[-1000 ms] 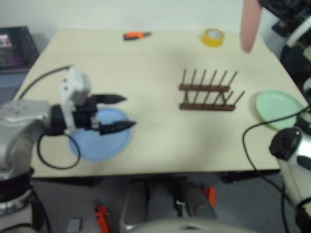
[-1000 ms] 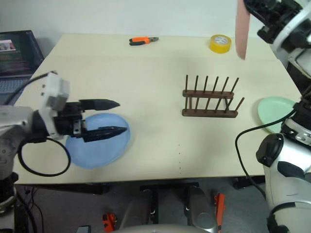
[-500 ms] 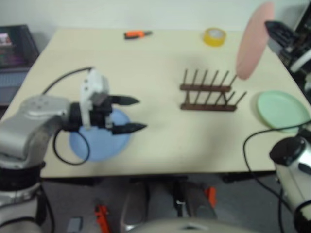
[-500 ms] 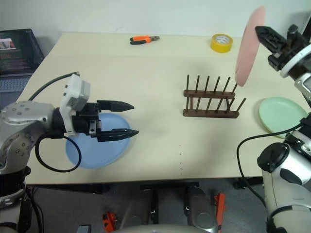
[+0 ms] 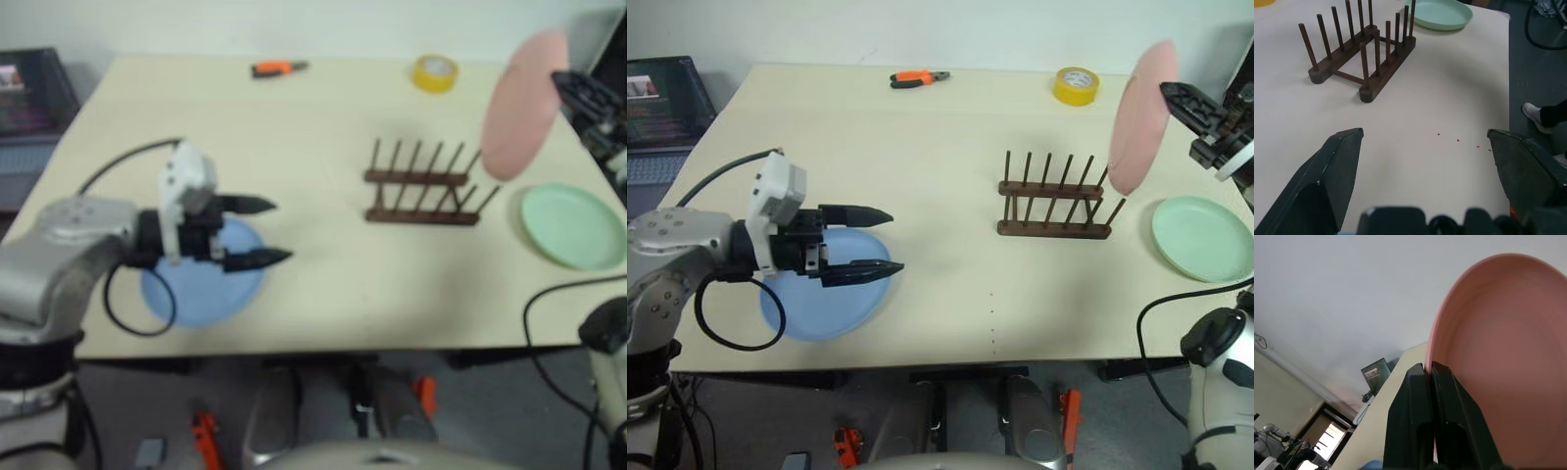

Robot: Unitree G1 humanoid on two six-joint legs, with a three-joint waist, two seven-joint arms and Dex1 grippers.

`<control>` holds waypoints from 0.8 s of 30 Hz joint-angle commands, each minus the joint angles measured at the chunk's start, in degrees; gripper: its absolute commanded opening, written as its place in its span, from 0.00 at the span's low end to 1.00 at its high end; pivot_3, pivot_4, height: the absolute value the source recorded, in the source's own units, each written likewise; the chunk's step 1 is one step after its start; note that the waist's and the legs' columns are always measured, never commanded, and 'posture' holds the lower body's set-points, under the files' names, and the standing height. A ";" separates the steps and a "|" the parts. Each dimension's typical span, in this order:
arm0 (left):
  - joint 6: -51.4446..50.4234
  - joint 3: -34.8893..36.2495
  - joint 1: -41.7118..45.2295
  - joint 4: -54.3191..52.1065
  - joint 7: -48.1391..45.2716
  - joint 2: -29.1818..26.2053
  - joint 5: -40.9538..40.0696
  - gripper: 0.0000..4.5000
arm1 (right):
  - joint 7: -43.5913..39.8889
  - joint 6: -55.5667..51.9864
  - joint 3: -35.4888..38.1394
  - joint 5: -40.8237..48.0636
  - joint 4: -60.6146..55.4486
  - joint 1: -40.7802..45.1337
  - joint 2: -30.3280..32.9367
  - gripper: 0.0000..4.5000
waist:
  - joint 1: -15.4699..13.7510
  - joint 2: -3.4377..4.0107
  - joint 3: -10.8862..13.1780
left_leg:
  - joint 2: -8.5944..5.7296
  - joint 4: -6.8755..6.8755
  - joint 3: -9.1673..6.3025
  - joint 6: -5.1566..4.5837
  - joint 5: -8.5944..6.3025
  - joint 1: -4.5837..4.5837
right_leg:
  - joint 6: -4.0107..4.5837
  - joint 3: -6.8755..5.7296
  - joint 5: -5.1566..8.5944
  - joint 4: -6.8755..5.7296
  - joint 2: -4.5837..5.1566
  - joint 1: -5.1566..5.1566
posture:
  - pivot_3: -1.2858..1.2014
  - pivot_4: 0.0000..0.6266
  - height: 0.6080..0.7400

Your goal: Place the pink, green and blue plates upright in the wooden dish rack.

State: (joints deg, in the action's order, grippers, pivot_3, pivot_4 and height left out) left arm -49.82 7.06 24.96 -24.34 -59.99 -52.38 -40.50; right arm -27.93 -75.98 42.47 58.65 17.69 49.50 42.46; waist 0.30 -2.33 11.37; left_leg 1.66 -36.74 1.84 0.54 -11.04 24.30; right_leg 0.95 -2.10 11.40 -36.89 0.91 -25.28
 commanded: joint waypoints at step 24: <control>-0.08 1.82 -0.29 -1.79 2.01 -1.35 -1.59 0.99 | -13.84 5.62 -4.55 1.66 5.87 -4.88 4.32 0.00 | -0.03 0.03 0.02 | 0.00 -0.02 0.00 0.00 0.00 0.01 | -0.01 -0.01 -0.01 0.02 0.00 0.00 | 0.52 0.24 1.00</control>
State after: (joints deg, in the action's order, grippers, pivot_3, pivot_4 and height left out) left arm -49.95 7.06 24.34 -24.37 -58.07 -52.75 -40.59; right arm -40.16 -71.72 37.39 60.05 23.56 44.17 45.44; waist 0.28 -2.30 11.38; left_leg 1.65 -36.76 1.84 0.54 -11.04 24.31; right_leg 0.93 -2.10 11.39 -36.88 0.91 -25.28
